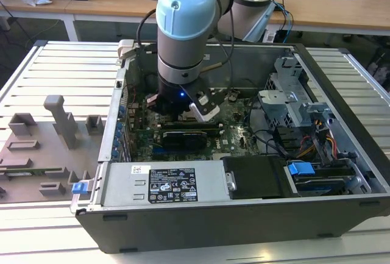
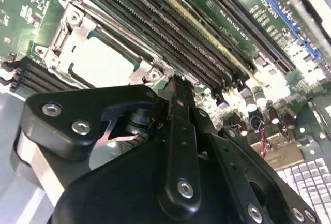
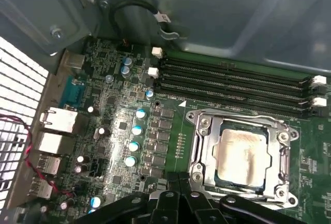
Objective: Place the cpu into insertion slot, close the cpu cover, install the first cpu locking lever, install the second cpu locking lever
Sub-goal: 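Install the second cpu locking lever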
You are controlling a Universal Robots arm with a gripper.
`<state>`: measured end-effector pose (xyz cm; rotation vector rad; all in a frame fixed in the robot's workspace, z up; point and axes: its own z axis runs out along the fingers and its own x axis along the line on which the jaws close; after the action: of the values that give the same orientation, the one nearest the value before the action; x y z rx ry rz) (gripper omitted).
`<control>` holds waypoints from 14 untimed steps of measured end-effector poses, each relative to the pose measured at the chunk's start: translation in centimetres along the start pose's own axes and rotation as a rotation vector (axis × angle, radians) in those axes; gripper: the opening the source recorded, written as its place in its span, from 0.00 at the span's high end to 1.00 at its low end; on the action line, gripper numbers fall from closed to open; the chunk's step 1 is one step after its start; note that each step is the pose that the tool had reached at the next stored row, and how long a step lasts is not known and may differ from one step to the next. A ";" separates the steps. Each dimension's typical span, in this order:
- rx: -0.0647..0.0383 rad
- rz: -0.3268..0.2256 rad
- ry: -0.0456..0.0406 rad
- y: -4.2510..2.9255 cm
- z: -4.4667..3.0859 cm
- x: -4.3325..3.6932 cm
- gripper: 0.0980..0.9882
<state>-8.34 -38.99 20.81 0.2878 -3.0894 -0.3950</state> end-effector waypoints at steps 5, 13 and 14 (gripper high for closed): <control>-0.002 0.003 0.0120 -0.03 0.02 -2.76 0.99; 0.047 0.008 0.0286 1.20 0.30 -5.20 0.99; 0.072 0.009 0.0331 1.64 0.28 -5.31 0.99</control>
<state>-3.42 -36.38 21.00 0.2790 -3.0756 -0.2765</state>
